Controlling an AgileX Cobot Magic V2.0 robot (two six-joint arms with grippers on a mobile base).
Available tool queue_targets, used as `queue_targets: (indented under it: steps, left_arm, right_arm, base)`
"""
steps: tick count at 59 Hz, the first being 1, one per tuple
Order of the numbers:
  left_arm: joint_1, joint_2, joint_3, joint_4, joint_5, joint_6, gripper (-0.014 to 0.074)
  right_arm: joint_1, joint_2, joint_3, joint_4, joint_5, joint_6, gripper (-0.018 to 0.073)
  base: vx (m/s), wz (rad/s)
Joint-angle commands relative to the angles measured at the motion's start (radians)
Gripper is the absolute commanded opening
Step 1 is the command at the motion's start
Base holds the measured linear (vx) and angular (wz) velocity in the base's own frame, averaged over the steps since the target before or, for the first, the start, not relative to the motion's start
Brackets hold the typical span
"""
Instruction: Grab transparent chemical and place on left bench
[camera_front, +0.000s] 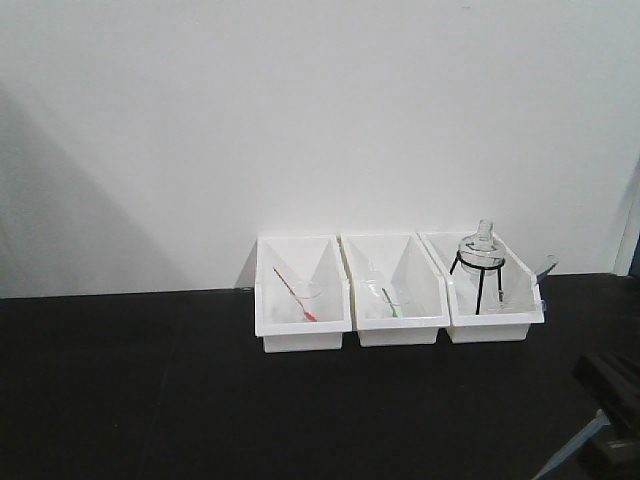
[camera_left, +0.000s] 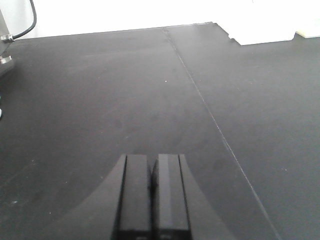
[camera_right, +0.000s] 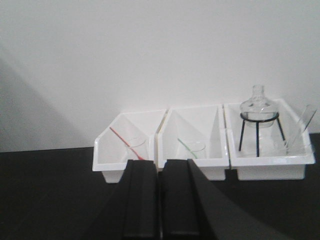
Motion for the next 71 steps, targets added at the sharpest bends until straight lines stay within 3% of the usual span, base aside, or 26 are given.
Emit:
queue_targets:
  steps: [1,11,23,30,37,49,56,60,71]
  left_arm:
    - [-0.002,-0.019,0.016,-0.001,-0.078,-0.008,-0.0003]
    - [-0.002,-0.019,0.016,-0.001,-0.078,-0.008,-0.0003]
    - [-0.002,-0.019,0.016,-0.001,-0.078,-0.008,-0.0003]
    - [-0.002,-0.019,0.016,-0.001,-0.078,-0.008,-0.0003]
    - [-0.002,-0.019,0.016,-0.001,-0.078,-0.008,-0.0003]
    - [-0.002,-0.019,0.016,-0.001,-0.078,-0.008,-0.0003]
    - [-0.002,-0.019,0.016,-0.001,-0.078,-0.008,-0.0003]
    - [-0.002,-0.019,0.016,-0.001,-0.078,-0.008,-0.0003]
    - [-0.002,-0.019,0.016,-0.001,-0.078,-0.008,-0.0003]
  right_arm:
    - [-0.002,0.045,-0.046,-0.106,-0.117,0.118,-0.0003]
    - [-0.002,0.096,-0.048,-0.317,-0.126,0.307,-0.0003]
    - [-0.002,0.175,-0.048,-0.425,-0.114,0.326,-0.0001]
    - [-0.002,0.227,-0.048,-0.439,-0.12,0.313,0.0026]
    - [-0.002,0.26,-0.048,-0.439,-0.129,0.276,0.0113]
    - [-0.002,0.29,-0.048,-0.455,-0.136,0.259,0.039]
    - [-0.002,0.29,-0.048,-0.455,-0.139,0.258,0.0503]
    - [-0.003,0.281,-0.062,-0.453,-0.153,0.185,0.0529]
    - [-0.003,0.185,-0.125,-0.448,-0.102,0.197,0.0463]
  base:
    - [0.0,0.0]
    - [0.0,0.0]
    - [0.0,0.0]
    - [0.0,0.0]
    - [0.0,0.0]
    - [0.0,0.0]
    - [0.0,0.0]
    - [0.0,0.0]
    - [0.0,0.0]
